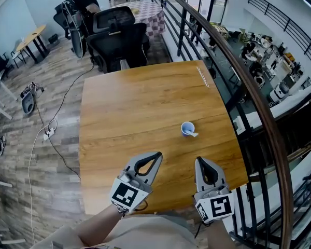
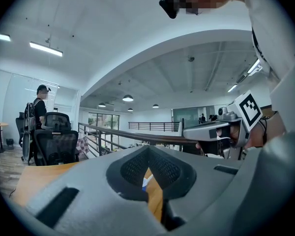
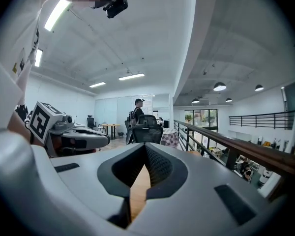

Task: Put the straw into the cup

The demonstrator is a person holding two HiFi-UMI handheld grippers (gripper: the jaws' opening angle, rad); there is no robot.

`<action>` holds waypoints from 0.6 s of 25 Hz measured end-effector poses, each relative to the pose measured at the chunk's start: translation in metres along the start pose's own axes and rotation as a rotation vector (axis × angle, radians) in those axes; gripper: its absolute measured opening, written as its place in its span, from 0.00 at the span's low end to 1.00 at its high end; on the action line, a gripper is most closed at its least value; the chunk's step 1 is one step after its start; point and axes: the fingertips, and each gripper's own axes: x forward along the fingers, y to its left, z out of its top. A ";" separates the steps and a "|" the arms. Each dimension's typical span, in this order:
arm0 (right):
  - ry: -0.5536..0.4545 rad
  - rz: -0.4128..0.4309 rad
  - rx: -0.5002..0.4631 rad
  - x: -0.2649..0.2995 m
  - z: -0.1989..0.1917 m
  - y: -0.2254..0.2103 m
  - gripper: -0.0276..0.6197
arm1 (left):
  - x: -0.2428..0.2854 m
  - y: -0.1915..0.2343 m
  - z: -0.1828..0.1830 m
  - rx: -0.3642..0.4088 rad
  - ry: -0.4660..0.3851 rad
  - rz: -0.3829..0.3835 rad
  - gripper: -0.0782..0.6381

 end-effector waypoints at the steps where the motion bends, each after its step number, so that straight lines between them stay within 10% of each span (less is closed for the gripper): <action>1: 0.000 0.002 -0.005 0.000 0.001 0.000 0.07 | 0.000 -0.002 0.000 0.000 0.002 -0.007 0.13; 15: -0.026 -0.003 0.009 -0.008 0.003 0.007 0.07 | -0.002 -0.012 -0.002 -0.032 0.026 -0.043 0.13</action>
